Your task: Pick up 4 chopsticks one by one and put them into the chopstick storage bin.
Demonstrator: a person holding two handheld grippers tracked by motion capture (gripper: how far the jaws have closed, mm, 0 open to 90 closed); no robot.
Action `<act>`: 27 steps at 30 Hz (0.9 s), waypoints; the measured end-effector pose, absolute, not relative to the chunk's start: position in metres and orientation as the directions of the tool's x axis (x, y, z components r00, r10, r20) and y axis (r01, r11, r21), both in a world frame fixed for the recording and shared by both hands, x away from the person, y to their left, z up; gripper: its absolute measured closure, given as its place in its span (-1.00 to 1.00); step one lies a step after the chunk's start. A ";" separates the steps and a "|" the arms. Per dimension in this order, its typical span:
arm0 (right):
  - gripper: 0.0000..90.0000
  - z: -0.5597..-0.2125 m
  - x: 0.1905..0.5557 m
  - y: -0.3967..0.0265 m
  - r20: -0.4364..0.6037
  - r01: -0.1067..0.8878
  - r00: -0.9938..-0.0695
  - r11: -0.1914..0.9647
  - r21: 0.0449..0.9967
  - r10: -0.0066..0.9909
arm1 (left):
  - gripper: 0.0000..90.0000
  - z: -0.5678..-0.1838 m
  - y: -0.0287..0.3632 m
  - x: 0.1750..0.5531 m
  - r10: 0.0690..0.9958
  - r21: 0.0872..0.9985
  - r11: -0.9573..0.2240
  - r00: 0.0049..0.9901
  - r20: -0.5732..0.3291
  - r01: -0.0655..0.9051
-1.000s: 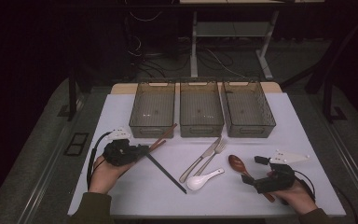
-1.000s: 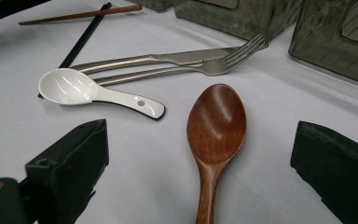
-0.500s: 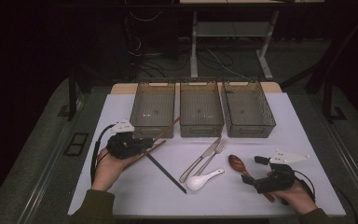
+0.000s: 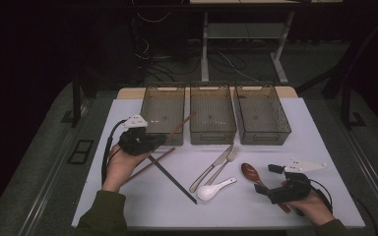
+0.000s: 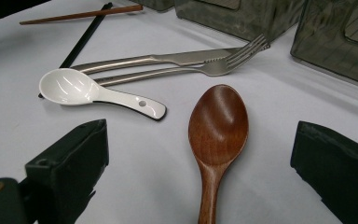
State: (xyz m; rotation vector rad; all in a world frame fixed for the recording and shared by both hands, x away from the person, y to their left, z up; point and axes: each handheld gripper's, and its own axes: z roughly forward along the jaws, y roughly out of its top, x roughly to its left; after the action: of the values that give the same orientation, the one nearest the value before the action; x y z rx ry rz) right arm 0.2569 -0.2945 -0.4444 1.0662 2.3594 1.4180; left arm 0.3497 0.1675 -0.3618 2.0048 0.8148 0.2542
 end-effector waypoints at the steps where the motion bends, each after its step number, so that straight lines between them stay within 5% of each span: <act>1: -0.91 -0.444 0.257 -0.294 0.194 0.482 -0.723 0.284 0.829 0.663 | 0.85 -0.361 0.167 0.352 0.638 0.822 -0.352 0.757 -0.139 0.447; 27: -0.91 -0.444 0.258 -0.294 0.196 0.481 -0.722 0.278 0.831 0.663 | 0.85 -0.353 0.155 0.410 0.696 0.816 -0.336 0.708 -0.121 0.470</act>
State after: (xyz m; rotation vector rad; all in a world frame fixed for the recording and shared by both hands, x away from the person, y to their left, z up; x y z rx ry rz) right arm 0.2577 -0.2942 -0.4443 1.0684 2.3540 1.4256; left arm 0.4105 0.1554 -0.3527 1.9978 0.8928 0.3109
